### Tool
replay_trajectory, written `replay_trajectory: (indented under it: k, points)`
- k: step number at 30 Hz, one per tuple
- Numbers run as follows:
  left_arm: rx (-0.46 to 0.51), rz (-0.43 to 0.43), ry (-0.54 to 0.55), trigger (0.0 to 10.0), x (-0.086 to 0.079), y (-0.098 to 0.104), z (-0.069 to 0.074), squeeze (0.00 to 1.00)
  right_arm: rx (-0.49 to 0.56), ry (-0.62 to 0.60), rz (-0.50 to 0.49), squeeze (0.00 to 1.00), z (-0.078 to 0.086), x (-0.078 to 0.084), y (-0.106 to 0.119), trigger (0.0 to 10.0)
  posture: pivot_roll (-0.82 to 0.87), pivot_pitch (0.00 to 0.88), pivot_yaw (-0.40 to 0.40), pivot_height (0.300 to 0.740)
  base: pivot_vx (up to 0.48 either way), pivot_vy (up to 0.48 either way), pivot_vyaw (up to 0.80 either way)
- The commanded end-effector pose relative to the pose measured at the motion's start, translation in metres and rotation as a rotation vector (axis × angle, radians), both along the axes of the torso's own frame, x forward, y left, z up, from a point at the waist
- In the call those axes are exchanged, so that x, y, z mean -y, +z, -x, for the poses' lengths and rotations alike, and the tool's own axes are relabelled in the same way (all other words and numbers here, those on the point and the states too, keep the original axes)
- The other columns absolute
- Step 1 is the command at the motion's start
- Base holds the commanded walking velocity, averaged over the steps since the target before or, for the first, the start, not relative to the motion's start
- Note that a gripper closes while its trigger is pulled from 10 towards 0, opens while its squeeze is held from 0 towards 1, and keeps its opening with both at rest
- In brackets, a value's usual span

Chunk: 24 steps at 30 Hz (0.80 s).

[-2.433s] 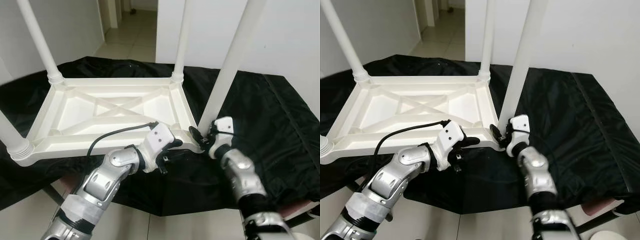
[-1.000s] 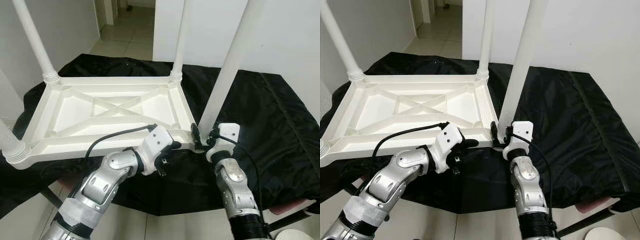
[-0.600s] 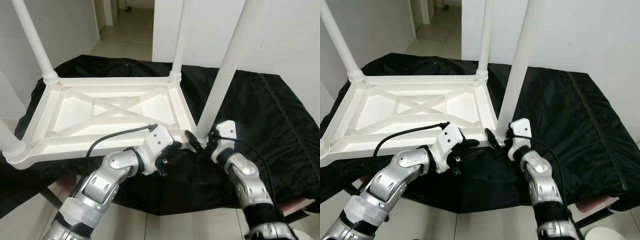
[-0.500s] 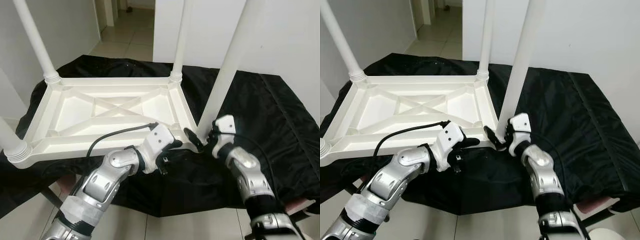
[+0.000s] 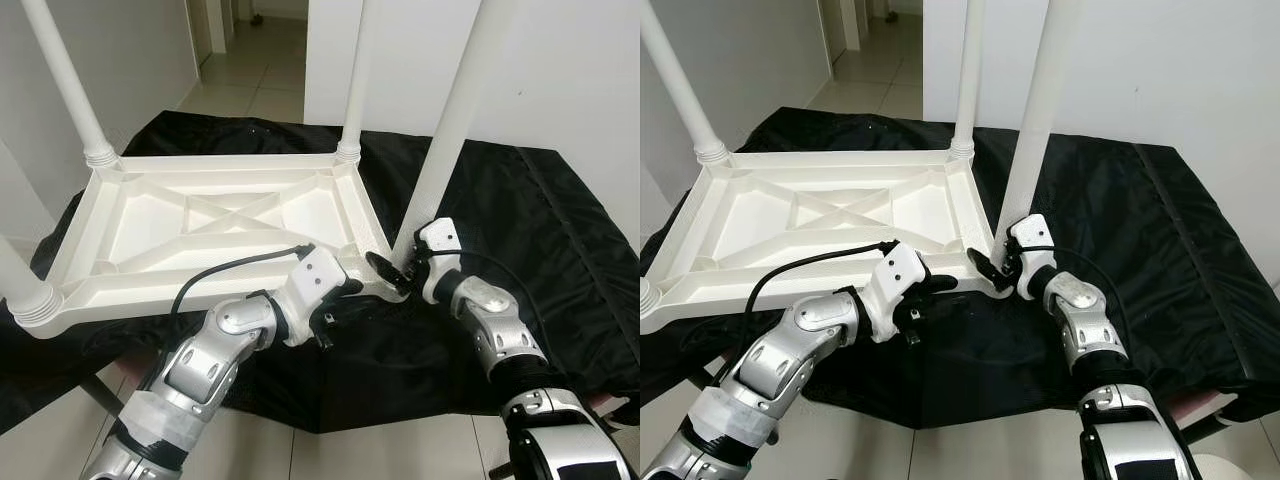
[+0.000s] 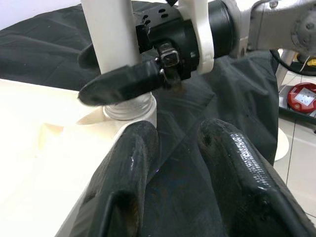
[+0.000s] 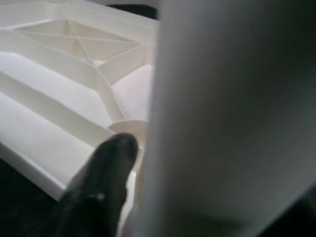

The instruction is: Building children table

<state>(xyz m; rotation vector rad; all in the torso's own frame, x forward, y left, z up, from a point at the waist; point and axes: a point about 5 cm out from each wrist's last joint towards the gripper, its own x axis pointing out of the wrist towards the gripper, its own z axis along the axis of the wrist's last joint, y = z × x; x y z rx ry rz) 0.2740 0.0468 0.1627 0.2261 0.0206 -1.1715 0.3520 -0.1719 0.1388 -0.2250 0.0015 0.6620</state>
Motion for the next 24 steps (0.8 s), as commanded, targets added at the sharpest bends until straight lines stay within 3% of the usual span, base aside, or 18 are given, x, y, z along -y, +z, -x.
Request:
replay_trajectory:
  k: [1,9,10,18,24]
  points:
    - [0.006,-0.011,-0.006,10.0,-0.002,0.002,-0.001,0.00,-0.040,0.035,0.005,0.00,0.003,-0.002,-0.009,0.0,0.05,0.000,-0.020,0.740,0.000,0.000,0.00]
    - [0.005,-0.011,-0.009,10.0,-0.002,0.002,-0.001,0.00,-0.046,0.032,-0.030,0.00,0.004,0.002,-0.012,0.0,0.05,0.000,-0.018,0.740,0.000,0.000,0.00]
    - [0.005,-0.011,-0.009,10.0,-0.002,0.002,-0.001,0.00,-0.044,0.022,-0.039,0.00,0.004,0.002,-0.013,10.0,0.04,0.000,-0.016,0.740,0.000,0.000,0.00]
    - [0.004,-0.015,-0.013,10.0,-0.003,0.002,-0.001,0.00,0.030,-0.108,-0.135,0.00,0.003,0.001,-0.001,10.0,0.04,0.000,-0.012,0.740,0.000,0.000,0.00]
    - [0.009,-0.014,-0.016,10.0,-0.001,0.003,0.000,0.00,0.048,-0.323,-0.195,0.00,0.003,-0.002,-0.001,10.0,0.04,0.000,-0.017,0.740,0.000,0.000,0.00]
